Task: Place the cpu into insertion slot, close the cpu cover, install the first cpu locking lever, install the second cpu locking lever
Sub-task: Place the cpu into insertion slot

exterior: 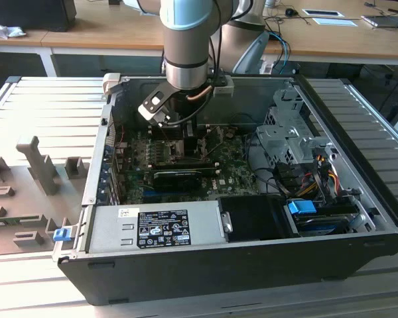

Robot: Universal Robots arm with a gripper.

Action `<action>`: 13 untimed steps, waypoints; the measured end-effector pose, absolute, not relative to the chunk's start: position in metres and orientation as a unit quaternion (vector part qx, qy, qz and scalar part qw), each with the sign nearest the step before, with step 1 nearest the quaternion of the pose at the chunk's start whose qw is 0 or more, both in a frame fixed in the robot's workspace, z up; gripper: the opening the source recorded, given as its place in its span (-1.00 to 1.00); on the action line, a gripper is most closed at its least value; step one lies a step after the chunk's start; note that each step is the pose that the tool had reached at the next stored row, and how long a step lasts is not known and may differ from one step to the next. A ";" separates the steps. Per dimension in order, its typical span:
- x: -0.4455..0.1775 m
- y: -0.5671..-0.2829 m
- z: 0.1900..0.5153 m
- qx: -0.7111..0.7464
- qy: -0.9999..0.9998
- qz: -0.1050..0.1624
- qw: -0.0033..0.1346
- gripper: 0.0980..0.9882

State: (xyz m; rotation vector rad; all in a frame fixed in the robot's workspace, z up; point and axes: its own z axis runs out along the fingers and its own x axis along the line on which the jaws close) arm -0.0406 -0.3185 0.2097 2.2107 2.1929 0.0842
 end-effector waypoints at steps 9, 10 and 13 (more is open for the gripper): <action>-0.041 -0.318 0.204 0.714 0.700 0.024 0.016 -0.02; -0.041 -0.318 0.204 0.714 0.699 0.024 0.016 -0.02; -0.041 -0.318 0.203 0.714 0.699 0.025 0.016 -0.02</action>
